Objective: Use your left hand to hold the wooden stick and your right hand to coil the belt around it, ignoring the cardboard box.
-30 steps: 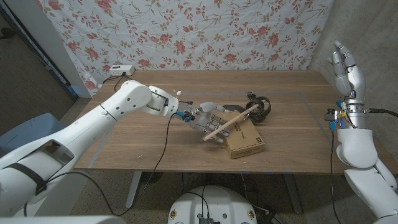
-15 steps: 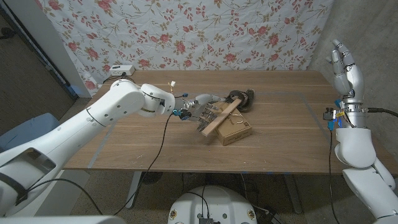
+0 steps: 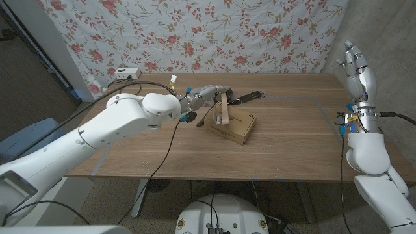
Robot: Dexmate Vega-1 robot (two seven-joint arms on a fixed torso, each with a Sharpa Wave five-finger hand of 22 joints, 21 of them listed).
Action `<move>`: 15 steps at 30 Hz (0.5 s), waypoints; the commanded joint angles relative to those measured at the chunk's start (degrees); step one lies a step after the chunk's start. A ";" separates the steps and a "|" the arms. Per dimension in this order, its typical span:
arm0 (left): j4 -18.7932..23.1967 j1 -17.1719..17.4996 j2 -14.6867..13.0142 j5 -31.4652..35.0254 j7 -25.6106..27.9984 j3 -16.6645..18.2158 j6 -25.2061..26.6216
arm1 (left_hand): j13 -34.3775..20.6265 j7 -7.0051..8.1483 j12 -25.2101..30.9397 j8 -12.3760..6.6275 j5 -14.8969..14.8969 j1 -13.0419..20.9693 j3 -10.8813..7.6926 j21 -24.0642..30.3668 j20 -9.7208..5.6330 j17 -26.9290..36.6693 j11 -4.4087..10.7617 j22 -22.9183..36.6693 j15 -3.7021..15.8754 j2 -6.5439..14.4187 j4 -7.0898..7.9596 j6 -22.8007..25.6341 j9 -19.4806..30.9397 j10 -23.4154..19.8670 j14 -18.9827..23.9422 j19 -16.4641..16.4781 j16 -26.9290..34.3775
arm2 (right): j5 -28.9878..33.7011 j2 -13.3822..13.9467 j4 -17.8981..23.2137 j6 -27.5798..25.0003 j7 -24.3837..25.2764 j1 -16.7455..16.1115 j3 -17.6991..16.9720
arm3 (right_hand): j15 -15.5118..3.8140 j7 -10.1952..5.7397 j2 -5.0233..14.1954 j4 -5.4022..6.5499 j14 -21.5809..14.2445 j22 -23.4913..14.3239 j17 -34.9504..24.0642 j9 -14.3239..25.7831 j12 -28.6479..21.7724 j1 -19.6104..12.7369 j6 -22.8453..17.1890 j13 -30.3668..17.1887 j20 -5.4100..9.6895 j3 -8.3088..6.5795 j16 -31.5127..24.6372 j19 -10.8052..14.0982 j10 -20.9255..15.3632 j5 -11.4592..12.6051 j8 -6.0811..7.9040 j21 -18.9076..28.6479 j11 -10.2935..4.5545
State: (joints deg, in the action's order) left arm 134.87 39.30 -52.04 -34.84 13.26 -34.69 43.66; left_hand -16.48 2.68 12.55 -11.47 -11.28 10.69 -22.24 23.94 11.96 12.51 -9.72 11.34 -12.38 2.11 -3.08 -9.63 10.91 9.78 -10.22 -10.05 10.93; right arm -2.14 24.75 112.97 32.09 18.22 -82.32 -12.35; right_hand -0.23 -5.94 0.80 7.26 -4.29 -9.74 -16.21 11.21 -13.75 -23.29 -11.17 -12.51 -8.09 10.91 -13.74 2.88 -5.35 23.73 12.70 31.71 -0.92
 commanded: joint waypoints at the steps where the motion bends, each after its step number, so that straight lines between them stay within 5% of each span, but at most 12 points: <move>1: 3.23 4.69 -1.67 17.17 4.12 -0.41 -9.32 | 0.12 0.81 0.02 -0.36 -0.37 -0.68 0.45 -0.52 0.00 0.06 1.06 0.27 0.12 -0.22 0.01 -16.24 -0.03 15.19 -16.08 -17.63 0.02 | 0.00 -1.27 1.97 -0.76 0.88 -1.07 1.03 | 0.42 0.01 0.21 0.16 -0.32 -0.13 -0.02 -0.07 0.38 0.14 -0.57 -0.04 -0.23 0.51 0.08 0.50 -0.72 0.27 -0.15 -0.41 0.13; 6: 2.08 7.87 -1.68 22.75 5.22 0.79 -15.83 | 0.30 1.35 0.42 -0.57 -0.46 -1.00 0.87 -0.61 -0.30 -0.02 1.38 0.28 0.31 -0.57 0.02 -15.17 -0.09 14.44 -16.04 -17.48 0.24 | 0.37 -1.81 2.98 -1.11 1.30 -1.69 1.38 | 0.22 0.00 0.25 0.18 -0.52 -0.13 0.08 -0.08 0.39 0.22 -0.62 -0.01 -0.19 0.59 0.03 0.59 -0.87 0.27 -0.20 -0.53 0.10; 15: -4.46 15.08 1.54 28.31 6.70 4.96 -36.11 | 1.20 2.79 1.97 -2.03 -0.81 -1.24 1.58 0.12 -2.57 -0.77 2.53 0.06 3.39 -0.67 -0.26 -8.25 -0.30 10.42 -13.45 -13.98 1.03 | 1.66 -2.55 3.07 0.11 1.49 -2.07 2.63 | -2.04 -0.02 0.40 0.14 0.31 -0.15 0.61 -0.08 0.39 0.29 -1.03 0.13 0.08 0.84 0.56 1.07 -1.55 0.31 -0.28 -1.03 0.63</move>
State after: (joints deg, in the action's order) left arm 136.87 42.82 -53.13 -14.79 17.69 -35.01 26.62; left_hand -15.42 4.93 13.88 -12.99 -11.67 9.89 -20.90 23.74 9.99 11.74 -7.67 11.34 -9.98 1.31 -3.48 -9.84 10.65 9.78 -9.95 -9.72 11.71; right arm -2.22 23.16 115.36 31.53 18.78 -83.80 -11.02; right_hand -1.78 -6.04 1.12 7.27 -3.77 -9.73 -15.64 11.21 -13.30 -22.97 -11.69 -12.24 -8.07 11.38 -13.29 3.51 -6.58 23.73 12.49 30.78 -0.31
